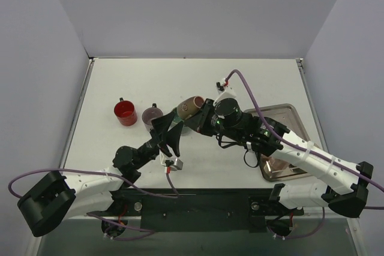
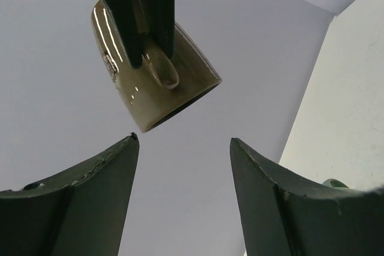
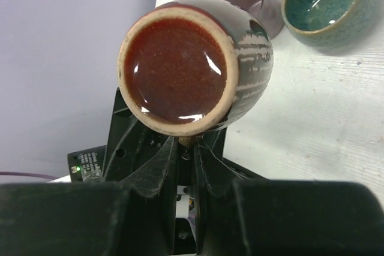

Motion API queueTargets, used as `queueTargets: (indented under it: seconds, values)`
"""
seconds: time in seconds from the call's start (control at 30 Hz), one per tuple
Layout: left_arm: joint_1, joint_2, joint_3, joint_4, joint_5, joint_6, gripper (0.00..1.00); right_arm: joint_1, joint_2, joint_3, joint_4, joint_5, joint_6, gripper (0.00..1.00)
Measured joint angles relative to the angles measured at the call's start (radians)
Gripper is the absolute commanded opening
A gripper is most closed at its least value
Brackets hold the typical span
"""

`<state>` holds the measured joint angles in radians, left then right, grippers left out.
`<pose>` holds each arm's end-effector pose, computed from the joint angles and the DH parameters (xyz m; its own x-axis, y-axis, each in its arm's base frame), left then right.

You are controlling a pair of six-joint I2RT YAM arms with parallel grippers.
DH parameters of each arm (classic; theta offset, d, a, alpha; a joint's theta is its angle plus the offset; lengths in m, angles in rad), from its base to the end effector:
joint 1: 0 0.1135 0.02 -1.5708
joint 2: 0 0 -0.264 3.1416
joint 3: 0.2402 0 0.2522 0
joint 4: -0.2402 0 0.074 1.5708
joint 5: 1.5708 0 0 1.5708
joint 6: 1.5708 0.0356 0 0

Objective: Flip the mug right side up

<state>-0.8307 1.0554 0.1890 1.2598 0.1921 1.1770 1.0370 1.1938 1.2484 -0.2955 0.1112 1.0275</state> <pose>0.1264 -0.1485 0.2372 0.8783 0.3824 -0.2868 0.0850 0.4654 0.8810 0.1410 0.2307 0.4061 -0.7482 0.4061 -0.5247 -0.3100 0.4852 0.8176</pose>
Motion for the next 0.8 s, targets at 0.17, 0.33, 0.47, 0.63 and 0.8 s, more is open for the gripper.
queueTargets:
  seconds: [0.17, 0.33, 0.47, 0.63, 0.8]
  values:
    - [-0.006, 0.024, 0.0, 0.031, -0.033, 0.044, 0.71, 0.021, 0.013, 0.019, 0.014, -0.011, 0.002, 0.0]
    - [-0.006, 0.046, 0.0, 0.031, -0.077, 0.07, 0.68, 0.031, 0.015, 0.019, 0.016, -0.014, 0.008, 0.0]
    - [-0.006, 0.045, 0.0, 0.032, -0.09, 0.087, 0.68, 0.031, 0.015, 0.019, 0.016, -0.012, 0.008, 0.0]
    - [-0.006, 0.027, -0.005, 0.032, -0.091, 0.106, 0.68, 0.031, 0.015, 0.019, 0.014, -0.004, 0.004, 0.0]
    - [-0.008, 0.008, -0.006, 0.034, -0.089, 0.127, 0.67, 0.031, 0.032, 0.02, 0.024, -0.023, 0.005, 0.0]
